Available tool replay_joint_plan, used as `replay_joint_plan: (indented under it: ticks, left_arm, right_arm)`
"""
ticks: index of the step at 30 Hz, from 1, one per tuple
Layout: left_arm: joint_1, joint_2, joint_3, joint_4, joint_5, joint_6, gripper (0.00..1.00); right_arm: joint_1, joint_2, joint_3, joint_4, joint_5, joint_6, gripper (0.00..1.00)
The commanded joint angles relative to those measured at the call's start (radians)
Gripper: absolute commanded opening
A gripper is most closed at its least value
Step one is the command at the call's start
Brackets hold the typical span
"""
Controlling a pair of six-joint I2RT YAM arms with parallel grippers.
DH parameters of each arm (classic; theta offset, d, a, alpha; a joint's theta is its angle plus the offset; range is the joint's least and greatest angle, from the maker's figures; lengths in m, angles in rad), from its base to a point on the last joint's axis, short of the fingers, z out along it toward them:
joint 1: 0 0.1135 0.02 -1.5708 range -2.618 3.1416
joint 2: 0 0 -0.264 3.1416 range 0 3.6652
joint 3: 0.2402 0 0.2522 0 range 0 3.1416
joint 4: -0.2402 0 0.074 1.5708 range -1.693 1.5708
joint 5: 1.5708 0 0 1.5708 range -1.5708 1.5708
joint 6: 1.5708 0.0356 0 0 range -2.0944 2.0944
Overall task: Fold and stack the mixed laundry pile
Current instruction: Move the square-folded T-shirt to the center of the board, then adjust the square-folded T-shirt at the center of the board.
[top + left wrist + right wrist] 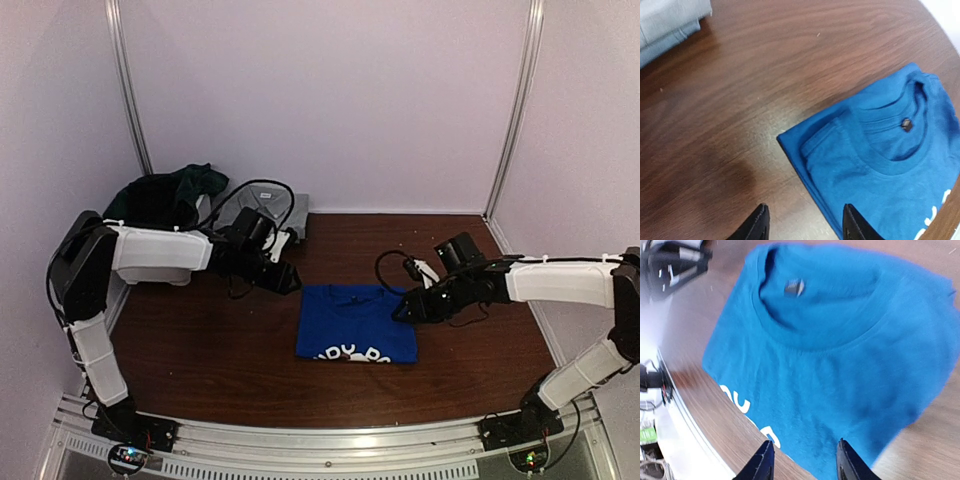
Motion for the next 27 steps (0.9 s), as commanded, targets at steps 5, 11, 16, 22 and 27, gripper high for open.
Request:
replay_joint_plan:
  ticks: [5, 11, 16, 22, 27]
  left_arm:
    - [-0.006, -0.03, 0.013, 0.049, 0.009, 0.024, 0.5]
    - [-0.004, 0.072, 0.082, 0.064, 0.036, 0.025, 0.5]
    - [-0.004, 0.127, 0.118, 0.069, 0.041, 0.018, 0.51]
    - [-0.002, 0.171, 0.137, 0.076, 0.057, 0.013, 0.51]
    - [0.0, 0.197, 0.152, 0.088, 0.067, 0.008, 0.5]
  right_arm:
    - [-0.241, -0.025, 0.055, -0.043, 0.077, -0.104, 0.43]
    - [-0.272, 0.146, 0.132, 0.016, 0.012, -0.131, 0.42]
    - [-0.273, 0.256, 0.183, 0.021, -0.042, -0.143, 0.42]
    - [-0.272, 0.306, 0.204, 0.024, -0.071, -0.152, 0.4]
    - [-0.273, 0.329, 0.223, 0.022, -0.061, -0.157, 0.38]
